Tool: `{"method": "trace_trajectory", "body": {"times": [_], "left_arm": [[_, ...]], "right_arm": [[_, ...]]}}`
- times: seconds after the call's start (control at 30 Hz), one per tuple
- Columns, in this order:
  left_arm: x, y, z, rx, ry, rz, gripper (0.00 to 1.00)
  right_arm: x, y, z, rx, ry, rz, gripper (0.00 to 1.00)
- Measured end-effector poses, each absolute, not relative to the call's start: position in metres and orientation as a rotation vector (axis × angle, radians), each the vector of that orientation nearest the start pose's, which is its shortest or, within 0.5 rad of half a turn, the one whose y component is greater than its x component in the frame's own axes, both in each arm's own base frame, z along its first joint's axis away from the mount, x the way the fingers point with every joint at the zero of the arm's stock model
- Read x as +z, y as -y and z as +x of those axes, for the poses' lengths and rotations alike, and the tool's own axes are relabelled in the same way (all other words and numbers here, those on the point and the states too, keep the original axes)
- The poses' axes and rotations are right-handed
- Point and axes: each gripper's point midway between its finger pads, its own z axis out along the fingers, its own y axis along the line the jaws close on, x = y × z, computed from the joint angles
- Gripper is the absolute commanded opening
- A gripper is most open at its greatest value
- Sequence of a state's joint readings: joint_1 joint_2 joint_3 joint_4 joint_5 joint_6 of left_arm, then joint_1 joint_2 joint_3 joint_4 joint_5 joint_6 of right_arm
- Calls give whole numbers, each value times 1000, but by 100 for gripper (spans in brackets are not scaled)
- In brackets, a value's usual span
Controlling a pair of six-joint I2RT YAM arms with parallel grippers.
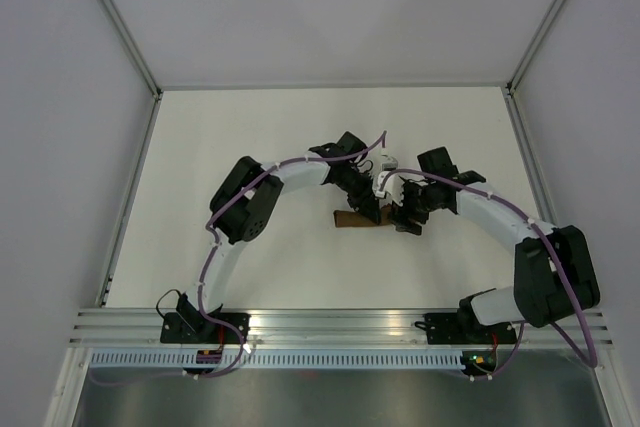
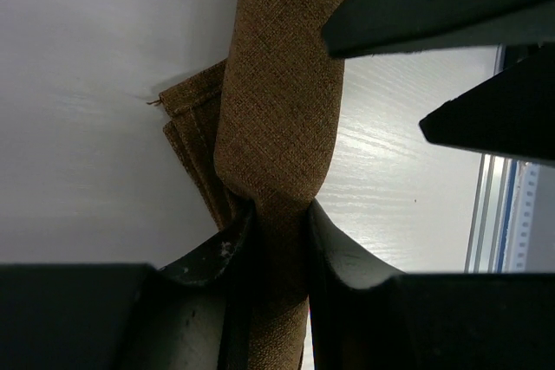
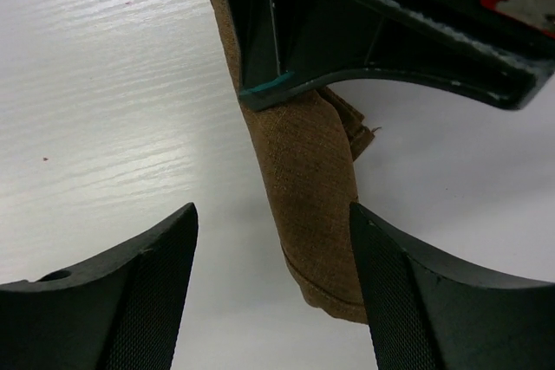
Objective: Fold the napkin, place the utensils inside, and roll it up
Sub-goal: Roll the napkin with the utensil
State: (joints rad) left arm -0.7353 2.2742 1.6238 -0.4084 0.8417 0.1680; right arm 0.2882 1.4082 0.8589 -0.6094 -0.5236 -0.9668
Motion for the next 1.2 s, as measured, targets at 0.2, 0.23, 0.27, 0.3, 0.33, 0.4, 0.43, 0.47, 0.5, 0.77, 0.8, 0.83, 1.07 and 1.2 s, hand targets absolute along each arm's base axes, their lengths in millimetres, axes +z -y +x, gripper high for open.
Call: {"method": "trace_trajectory", "body": {"times": [0.2, 0.23, 0.27, 0.3, 0.33, 0.4, 0.43, 0.47, 0.5, 0.77, 0.8, 0.83, 1.07, 1.2], "left_arm": [[23, 417, 274, -1371, -2233, 1393, 18], [23, 417, 274, -1385, -2238, 1390, 18], [22, 416, 275, -1396, -2242, 1387, 18], [22, 416, 274, -1409, -2248, 1385, 18], [22, 416, 275, -1422, -2251, 1382, 18], [22, 416, 274, -1437, -2259, 1378, 18], [22, 415, 274, -1446, -2264, 1377, 19], [22, 415, 274, -1453, -2269, 1375, 19], [22, 415, 274, -1459, -2273, 1372, 19], [22, 409, 270, -1522, -2321, 1348, 33], [22, 409, 270, -1523, -2325, 1345, 36], [22, 408, 270, -1526, -2331, 1342, 39], [25, 402, 268, -1574, -2366, 1307, 50], [27, 401, 269, -1581, -2392, 1271, 52]], "right_arm": [[62, -149, 278, 334, -1894, -1673, 79], [62, -152, 281, 317, -1881, -1685, 79], [60, -154, 283, 303, -1871, -1698, 79], [57, -157, 284, 292, -1863, -1715, 79], [53, -159, 284, 285, -1860, -1730, 79], [44, -163, 284, 270, -1855, -1765, 79], [41, -165, 283, 266, -1854, -1777, 79], [38, -167, 282, 262, -1852, -1792, 79], [35, -168, 281, 257, -1851, -1805, 79], [20, -178, 280, 227, -1846, -1852, 71], [20, -178, 280, 226, -1846, -1852, 67], [19, -178, 281, 227, -1847, -1852, 64], [16, -180, 279, 262, -1901, -1849, 42], [15, -181, 278, 282, -1930, -1842, 41]]}}
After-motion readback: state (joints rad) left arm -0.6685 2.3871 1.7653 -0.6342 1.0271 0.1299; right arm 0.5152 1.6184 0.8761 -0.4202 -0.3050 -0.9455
